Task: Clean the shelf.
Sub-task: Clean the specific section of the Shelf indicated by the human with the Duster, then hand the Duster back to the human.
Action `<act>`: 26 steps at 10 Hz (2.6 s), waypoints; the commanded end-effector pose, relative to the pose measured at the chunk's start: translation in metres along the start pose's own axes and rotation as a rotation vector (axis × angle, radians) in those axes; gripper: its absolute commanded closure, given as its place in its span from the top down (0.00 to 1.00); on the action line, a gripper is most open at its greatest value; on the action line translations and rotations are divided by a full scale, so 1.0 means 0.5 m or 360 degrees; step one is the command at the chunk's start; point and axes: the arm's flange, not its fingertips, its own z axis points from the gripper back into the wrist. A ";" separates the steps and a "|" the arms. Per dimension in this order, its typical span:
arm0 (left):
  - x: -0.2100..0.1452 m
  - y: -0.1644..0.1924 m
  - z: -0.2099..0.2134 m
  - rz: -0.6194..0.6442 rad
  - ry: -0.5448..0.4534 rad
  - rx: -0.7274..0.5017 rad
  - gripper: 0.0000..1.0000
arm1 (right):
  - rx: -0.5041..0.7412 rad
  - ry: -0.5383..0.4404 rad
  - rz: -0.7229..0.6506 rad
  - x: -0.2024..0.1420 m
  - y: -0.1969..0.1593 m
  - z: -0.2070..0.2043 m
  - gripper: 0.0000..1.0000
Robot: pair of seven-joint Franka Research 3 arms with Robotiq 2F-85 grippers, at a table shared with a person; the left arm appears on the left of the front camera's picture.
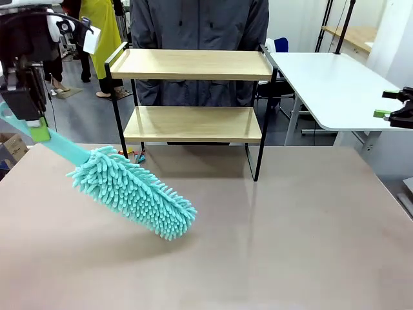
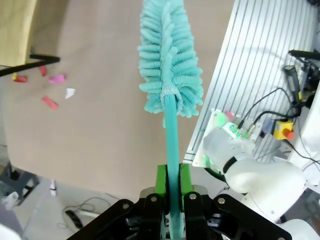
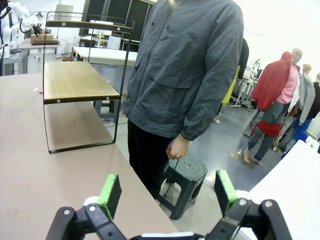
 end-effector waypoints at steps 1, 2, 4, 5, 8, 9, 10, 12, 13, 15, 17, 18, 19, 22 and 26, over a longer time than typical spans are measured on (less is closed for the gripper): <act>-0.012 -0.001 0.002 0.0004 -0.0033 -0.0055 0.13 | 0.0002 0.0027 -0.0018 0.014 -0.001 -0.002 1.00; -0.012 -0.001 0.002 0.0004 -0.0033 -0.0055 0.13 | 0.0002 0.0027 -0.0018 0.014 -0.001 -0.002 1.00; -0.012 -0.001 0.002 0.0004 -0.0033 -0.0055 0.13 | 0.0002 0.0027 -0.0018 0.014 -0.001 -0.002 1.00; -0.012 -0.001 0.002 0.0004 -0.0033 -0.0055 0.13 | 0.0002 0.0027 -0.0018 0.014 -0.001 -0.002 1.00; -0.012 -0.001 0.002 0.0004 -0.0033 -0.0055 0.13 | 0.0002 0.0027 -0.0018 0.014 -0.001 -0.002 1.00; -0.012 -0.001 0.002 0.0004 -0.0033 -0.0055 0.13 | 0.0002 0.0027 -0.0018 0.014 -0.001 -0.002 1.00; -0.006 0.002 -0.001 0.0014 -0.0006 -0.0028 0.13 | 0.0000 0.0000 0.0000 0.000 0.000 0.000 1.00; -0.024 0.003 -0.007 -0.0015 -0.0189 0.0038 0.13 | 0.0060 -0.0045 0.0146 0.155 0.044 -0.033 1.00; -0.010 0.014 -0.021 -0.0060 -0.0326 0.0059 0.13 | 0.0111 -0.0044 0.0182 0.231 0.063 -0.053 1.00; 0.009 0.023 -0.052 -0.0118 -0.0569 0.0099 0.13 | 0.0414 -0.0024 0.0065 0.349 0.125 -0.086 1.00; 0.025 0.035 -0.102 -0.0174 -0.0698 0.0112 0.13 | 0.0740 0.0113 -0.0190 0.420 0.209 -0.113 1.00; 0.038 0.047 -0.123 -0.0168 -0.0692 0.0153 0.13 | 0.0855 0.0173 -0.0339 0.448 0.250 -0.125 1.00; 0.045 0.045 -0.148 -0.0207 -0.0737 0.0155 0.13 | 0.0930 0.0221 -0.0437 0.458 0.303 -0.137 1.00; 0.080 0.063 -0.210 -0.0305 -0.0913 0.0128 0.13 | 0.0896 0.0162 -0.0723 0.348 0.450 -0.211 1.00; 0.098 0.066 -0.235 -0.0339 -0.0985 0.0039 0.13 | 0.0746 -0.0160 -0.0435 0.214 0.523 -0.253 1.00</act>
